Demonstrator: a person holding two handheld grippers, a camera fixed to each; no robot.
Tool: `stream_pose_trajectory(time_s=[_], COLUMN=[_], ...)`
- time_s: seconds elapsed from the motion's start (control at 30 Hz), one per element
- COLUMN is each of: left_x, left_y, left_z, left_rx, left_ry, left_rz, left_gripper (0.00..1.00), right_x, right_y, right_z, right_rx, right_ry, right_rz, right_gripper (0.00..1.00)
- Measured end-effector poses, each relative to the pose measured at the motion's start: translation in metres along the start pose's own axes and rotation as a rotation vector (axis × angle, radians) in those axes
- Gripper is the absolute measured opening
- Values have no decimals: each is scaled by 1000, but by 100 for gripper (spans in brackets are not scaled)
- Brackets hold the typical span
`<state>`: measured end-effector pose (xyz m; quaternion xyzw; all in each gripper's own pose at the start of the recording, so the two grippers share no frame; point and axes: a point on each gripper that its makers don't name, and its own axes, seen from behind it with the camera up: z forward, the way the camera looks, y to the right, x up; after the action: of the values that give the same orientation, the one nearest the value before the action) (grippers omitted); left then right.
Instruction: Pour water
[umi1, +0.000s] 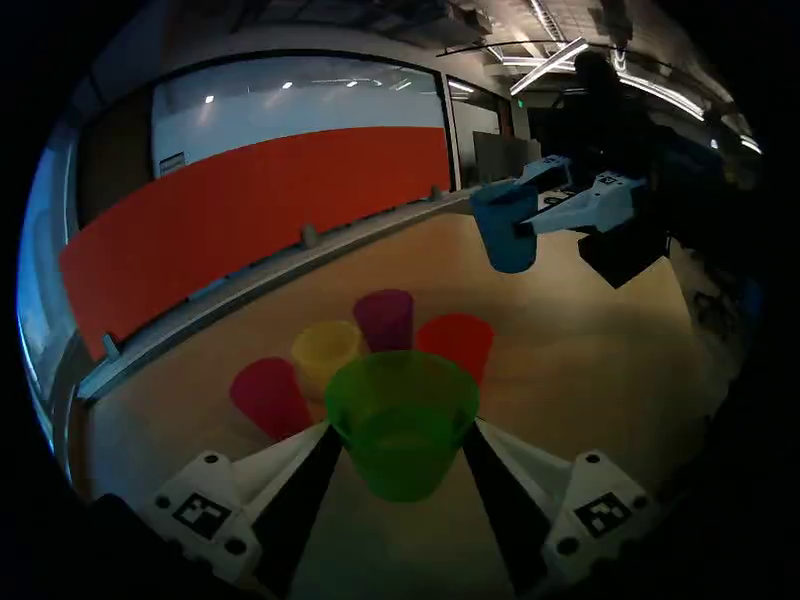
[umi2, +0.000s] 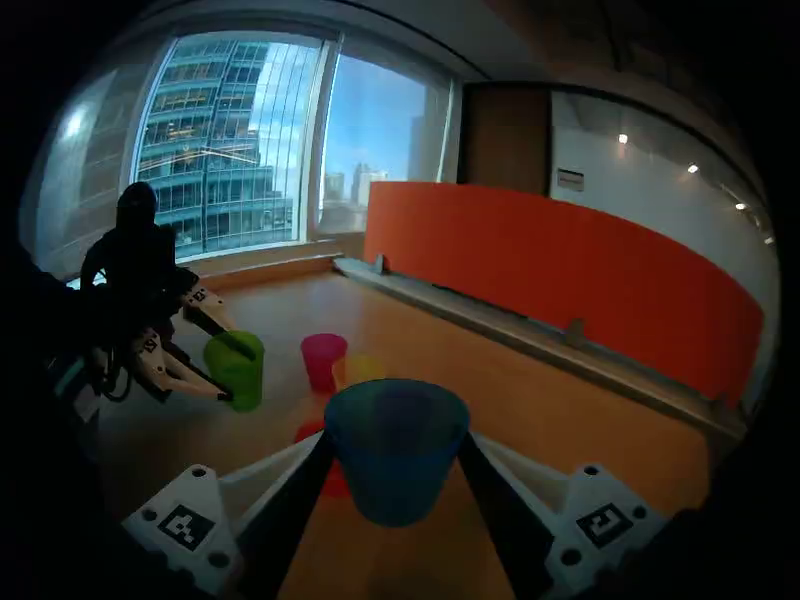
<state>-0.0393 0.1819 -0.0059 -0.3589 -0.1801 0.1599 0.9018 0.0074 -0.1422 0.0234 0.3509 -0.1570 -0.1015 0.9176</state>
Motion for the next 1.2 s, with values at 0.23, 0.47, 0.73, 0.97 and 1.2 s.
stream_pose_trajectory(time_s=[0.23,0.47,0.73,0.97,1.2], left_x=[-12,-23,-33,-41,-45], left_y=[0,-2,-1,-2,-2], left_z=[7,13,21,26,29], left_rx=[-13,-24,-43,-51,-55], left_ry=[-44,-92,-138,-166,-176], left_rz=[2,14,24,26,20], left_gripper=[82,82,82,82,82], right_x=[-21,-38,-56,-69,-81], right_y=[1,0,-4,-5,-8], right_z=[8,15,24,28,30], right_rx=[8,25,45,54,63], right_ry=[-56,-103,-150,-182,-211], right_rz=[15,29,36,39,37], right_gripper=[90,90,89,90,90])
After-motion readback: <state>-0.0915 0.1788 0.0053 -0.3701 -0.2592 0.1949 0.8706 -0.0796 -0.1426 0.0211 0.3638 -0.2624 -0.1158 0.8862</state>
